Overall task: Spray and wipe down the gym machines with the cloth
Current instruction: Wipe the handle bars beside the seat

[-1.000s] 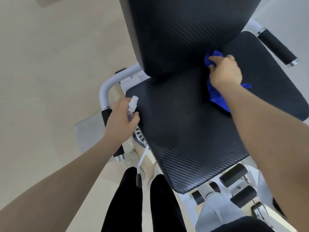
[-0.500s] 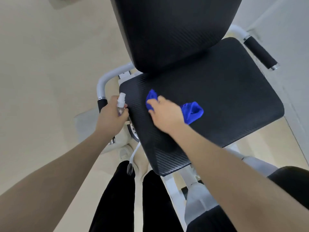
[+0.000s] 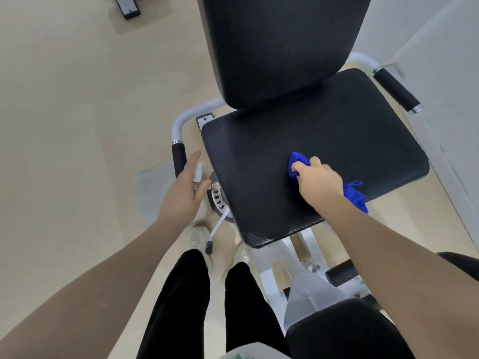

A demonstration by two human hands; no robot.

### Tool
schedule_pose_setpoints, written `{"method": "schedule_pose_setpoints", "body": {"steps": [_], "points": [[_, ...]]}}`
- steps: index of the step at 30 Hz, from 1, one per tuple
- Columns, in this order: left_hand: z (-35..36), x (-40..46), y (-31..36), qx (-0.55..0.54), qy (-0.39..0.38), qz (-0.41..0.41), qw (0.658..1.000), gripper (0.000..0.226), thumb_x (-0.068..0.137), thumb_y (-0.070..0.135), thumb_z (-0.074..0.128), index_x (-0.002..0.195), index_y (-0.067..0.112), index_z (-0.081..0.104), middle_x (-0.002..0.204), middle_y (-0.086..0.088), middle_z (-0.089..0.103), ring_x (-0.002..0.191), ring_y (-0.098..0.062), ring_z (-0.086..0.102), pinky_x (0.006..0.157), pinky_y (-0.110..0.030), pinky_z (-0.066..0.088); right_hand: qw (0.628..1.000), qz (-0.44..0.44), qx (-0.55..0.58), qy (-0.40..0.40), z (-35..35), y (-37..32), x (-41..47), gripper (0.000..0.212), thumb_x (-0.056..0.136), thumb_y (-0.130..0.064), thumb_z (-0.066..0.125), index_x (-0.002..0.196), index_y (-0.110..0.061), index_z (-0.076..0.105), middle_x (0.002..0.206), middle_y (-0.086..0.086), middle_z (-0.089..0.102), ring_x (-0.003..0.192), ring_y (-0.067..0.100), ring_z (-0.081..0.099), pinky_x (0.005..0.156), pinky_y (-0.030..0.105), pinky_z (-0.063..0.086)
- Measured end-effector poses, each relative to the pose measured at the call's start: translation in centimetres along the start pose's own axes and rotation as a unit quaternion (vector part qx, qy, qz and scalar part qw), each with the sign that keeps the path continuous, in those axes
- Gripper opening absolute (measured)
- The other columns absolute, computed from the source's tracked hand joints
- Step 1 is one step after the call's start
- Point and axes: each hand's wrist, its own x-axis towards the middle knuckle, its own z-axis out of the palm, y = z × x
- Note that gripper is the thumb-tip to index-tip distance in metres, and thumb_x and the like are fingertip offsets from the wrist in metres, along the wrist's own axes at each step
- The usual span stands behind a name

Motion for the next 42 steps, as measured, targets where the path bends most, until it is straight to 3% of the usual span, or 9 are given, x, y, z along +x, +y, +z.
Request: {"method": "schedule_pose_setpoints", "body": {"steps": [3, 7, 11, 17, 26, 32, 35, 38, 42], "points": [[-1.2, -0.7, -2.5, 0.051, 0.004, 0.04, 0.998, 0.053, 0.097, 0.027, 0.044, 0.145, 0.036, 0.023, 0.102, -0.004, 0.058, 0.08, -0.018, 0.061, 0.079, -0.038, 0.047, 0.998, -0.035, 0.05, -0.02, -0.9, -3.0, 0.0, 0.024, 0.095, -0.023, 0.044, 0.118, -0.018, 0.051, 0.114, 0.011, 0.045, 0.097, 0.034, 0.054, 0.074, 0.037, 0.042], [-3.1, -1.6, -5.7, 0.203, 0.025, 0.114, 0.972, 0.043, 0.093, 0.038, 0.034, 0.135, 0.037, 0.03, 0.092, -0.011, 0.057, 0.064, -0.034, 0.059, 0.054, -0.039, 0.048, 0.983, -0.095, 0.153, -0.017, -1.0, -9.4, -1.3, 0.028, 0.096, -0.03, 0.042, 0.121, -0.022, 0.052, 0.112, 0.009, 0.047, 0.091, 0.033, 0.056, 0.076, 0.037, 0.044], [-5.1, 0.6, -7.9, 0.271, 0.022, 0.108, 0.956, 0.054, 0.088, 0.016, 0.049, 0.138, 0.027, 0.034, 0.094, -0.013, 0.052, 0.063, -0.032, 0.052, 0.05, -0.032, 0.038, 0.981, -0.108, 0.16, -0.01, -1.0, -14.0, -0.8, 0.028, 0.098, -0.028, 0.04, 0.123, -0.021, 0.051, 0.11, 0.007, 0.048, 0.077, 0.024, 0.052, 0.065, 0.03, 0.037], [-6.2, 6.7, -10.4, 0.342, 0.017, 0.19, 0.92, 0.071, 0.09, 0.003, 0.047, 0.134, 0.039, 0.005, 0.09, -0.013, 0.045, 0.058, -0.028, 0.041, 0.046, -0.03, 0.027, 0.981, -0.056, 0.18, 0.04, -0.8, -16.5, 1.6, 0.03, 0.097, -0.027, 0.041, 0.125, -0.021, 0.051, 0.107, 0.005, 0.048, 0.077, 0.02, 0.051, 0.065, 0.029, 0.04], [-6.6, 9.2, -13.2, 0.385, -0.017, 0.194, 0.902, 0.049, 0.093, 0.011, 0.04, 0.137, 0.026, 0.028, 0.093, -0.01, 0.048, 0.058, -0.028, 0.038, 0.05, -0.031, 0.028, 0.987, -0.04, 0.149, 0.052, 0.9, -18.9, 2.7, 0.03, 0.097, -0.027, 0.042, 0.126, -0.021, 0.05, 0.11, 0.007, 0.05, 0.081, 0.018, 0.05, 0.07, 0.029, 0.042], [-5.6, 5.2, -15.3, 0.41, -0.009, 0.279, 0.868, 0.086, 0.038, -0.004, 0.08, 0.111, 0.021, 0.043, 0.059, -0.005, 0.044, 0.039, -0.019, 0.019, 0.044, -0.012, 0.0, 0.988, -0.066, 0.138, 0.033, 0.6, -20.7, 1.2, 0.03, 0.098, -0.027, 0.04, 0.126, -0.021, 0.049, 0.113, 0.007, 0.049, 0.084, 0.021, 0.057, 0.077, 0.033, 0.051], [-4.0, 3.8, -15.6, 0.389, -0.035, 0.256, 0.884, 0.09, 0.029, -0.003, 0.084, 0.105, 0.021, 0.042, 0.056, -0.003, 0.043, 0.037, -0.02, 0.018, 0.038, -0.013, 0.007, 0.989, -0.061, 0.13, 0.045, 0.8, -21.6, 0.9, 0.029, 0.099, -0.027, 0.037, 0.125, -0.018, 0.047, 0.113, 0.008, 0.048, 0.082, 0.021, 0.056, 0.076, 0.034, 0.051], [-3.6, 3.6, -16.0, 0.301, 0.0, 0.215, 0.929, 0.08, 0.051, 0.005, 0.086, 0.116, 0.023, 0.041, 0.066, -0.006, 0.053, 0.034, -0.025, 0.038, 0.032, -0.02, 0.026, 0.991, -0.041, 0.102, 0.077, 1.9, -22.8, 0.5, 0.032, 0.1, -0.029, 0.034, 0.13, -0.019, 0.04, 0.117, 0.008, 0.044, 0.082, 0.02, 0.051, 0.072, 0.028, 0.046], [-5.0, 4.6, -15.4, 0.062, 0.019, 0.082, 0.995, 0.067, 0.094, 0.018, 0.052, 0.147, 0.032, 0.014, 0.113, 0.001, 0.055, 0.075, -0.033, 0.061, 0.064, -0.041, 0.049, 0.982, -0.161, 0.045, 0.083, 4.8, -25.2, 1.0, 0.036, 0.099, -0.026, 0.04, 0.134, -0.018, 0.043, 0.123, 0.011, 0.046, 0.097, 0.026, 0.048, 0.075, 0.033, 0.047]]}}
